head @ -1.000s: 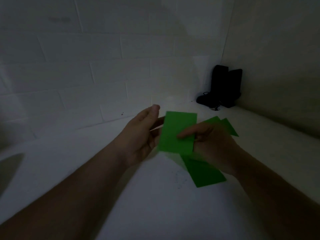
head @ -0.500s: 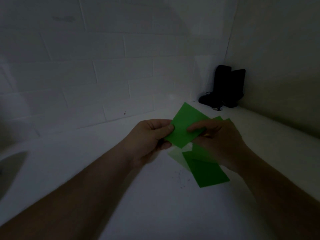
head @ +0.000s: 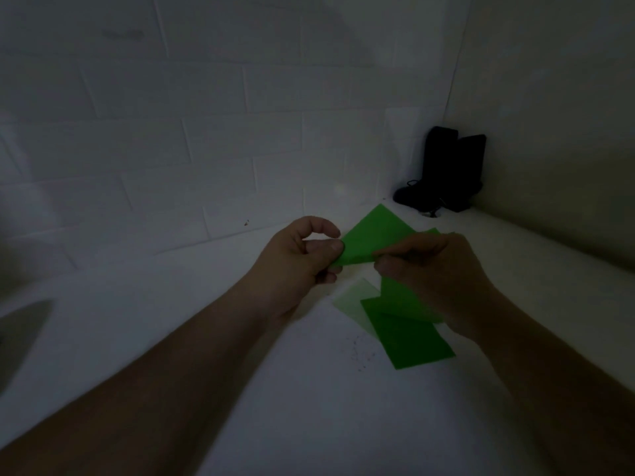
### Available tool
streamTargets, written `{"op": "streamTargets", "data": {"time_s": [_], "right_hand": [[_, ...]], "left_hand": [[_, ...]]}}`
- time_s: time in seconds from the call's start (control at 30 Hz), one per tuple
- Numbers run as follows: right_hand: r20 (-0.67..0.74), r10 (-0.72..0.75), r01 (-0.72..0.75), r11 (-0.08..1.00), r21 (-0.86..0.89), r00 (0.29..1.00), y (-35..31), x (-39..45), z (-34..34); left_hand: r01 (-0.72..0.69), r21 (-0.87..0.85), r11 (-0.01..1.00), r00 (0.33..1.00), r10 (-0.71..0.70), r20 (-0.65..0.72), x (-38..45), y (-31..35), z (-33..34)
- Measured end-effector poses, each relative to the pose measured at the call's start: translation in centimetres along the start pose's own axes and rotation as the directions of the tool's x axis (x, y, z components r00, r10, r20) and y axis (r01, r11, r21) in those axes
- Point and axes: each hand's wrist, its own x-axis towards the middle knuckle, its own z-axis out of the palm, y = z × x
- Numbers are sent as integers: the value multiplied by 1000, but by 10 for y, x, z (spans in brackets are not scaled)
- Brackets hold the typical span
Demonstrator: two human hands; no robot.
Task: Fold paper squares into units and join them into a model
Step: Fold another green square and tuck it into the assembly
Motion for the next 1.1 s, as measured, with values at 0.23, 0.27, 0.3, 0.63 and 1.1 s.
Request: {"op": "streamTargets", "data": {"time_s": [0.23, 0.27, 0.3, 0.63, 1.1], "right_hand": [[-78, 77, -68, 991, 112, 994, 0, 1, -3], [-67, 81, -71, 988, 137, 994, 0, 1, -3], [-56, 76, -66, 985, 161, 995, 1, 1, -3], [-118, 173, -112, 907, 405, 978, 6, 7, 1], [-174, 160, -155, 987, 38, 972, 11, 8, 4]], "left_hand": [[-10, 33, 999, 1000, 10, 3, -1, -1, 2], [-17, 33, 999, 1000, 17, -4, -2, -1, 2], [-24, 30, 999, 1000, 24, -14, -2, 0, 3], [-173, 126, 977, 984, 176, -15, -11, 1, 9], [-231, 186, 955, 962, 253, -103, -5, -2, 9]]}}
